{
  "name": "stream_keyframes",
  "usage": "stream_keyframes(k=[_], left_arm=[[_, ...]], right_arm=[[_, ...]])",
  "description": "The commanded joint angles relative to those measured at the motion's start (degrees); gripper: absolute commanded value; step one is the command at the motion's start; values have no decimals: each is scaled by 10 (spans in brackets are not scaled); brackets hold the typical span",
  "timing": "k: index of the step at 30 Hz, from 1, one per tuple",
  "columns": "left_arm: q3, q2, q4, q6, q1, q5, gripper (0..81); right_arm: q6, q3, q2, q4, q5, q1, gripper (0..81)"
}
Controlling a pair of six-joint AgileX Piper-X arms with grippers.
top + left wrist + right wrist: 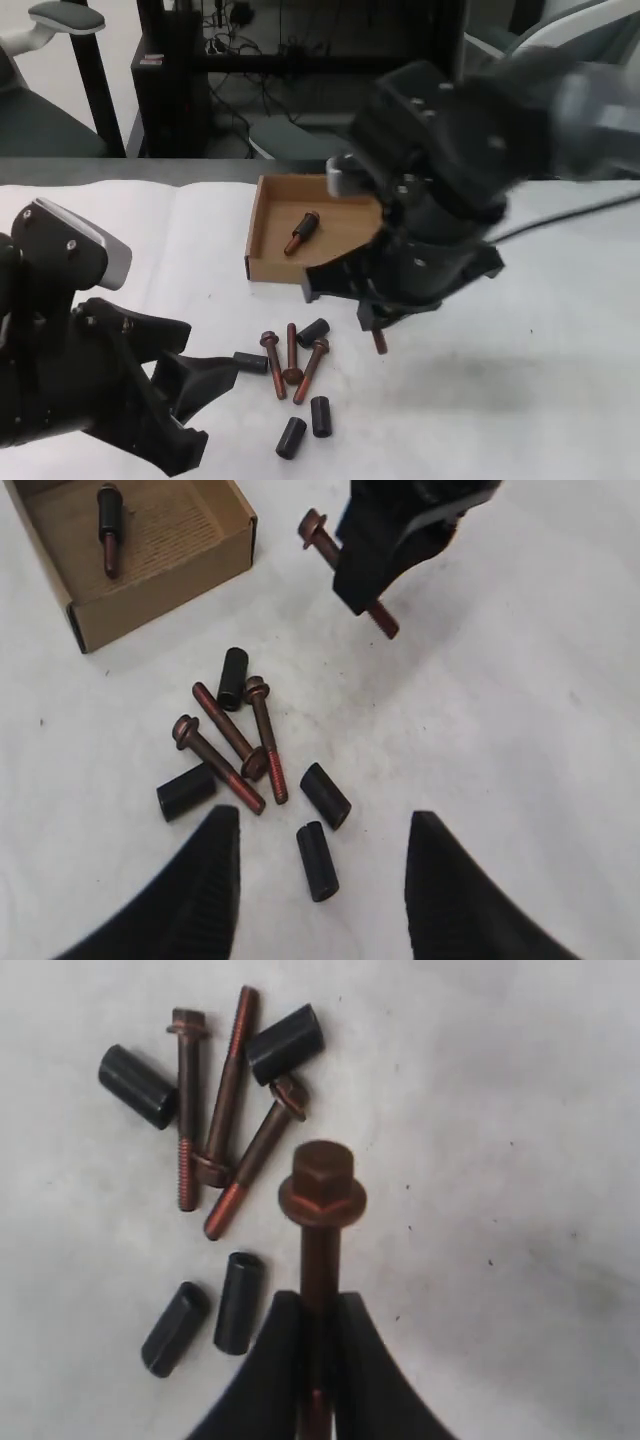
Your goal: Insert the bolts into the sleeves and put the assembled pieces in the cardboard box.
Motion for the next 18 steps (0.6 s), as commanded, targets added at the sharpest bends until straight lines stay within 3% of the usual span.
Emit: stream_keyframes(k=[1, 11, 18], left_arm=[[-1, -5, -8, 3, -1, -5, 517], [-2, 87, -7, 37, -1, -5, 517], [-51, 224, 15, 205, -1, -41, 517]], right_arm=[[-5, 65, -70, -52, -13, 10, 0], [-4, 237, -252, -154, -43, 19, 0], [-4, 260, -311, -154, -73, 18, 0]])
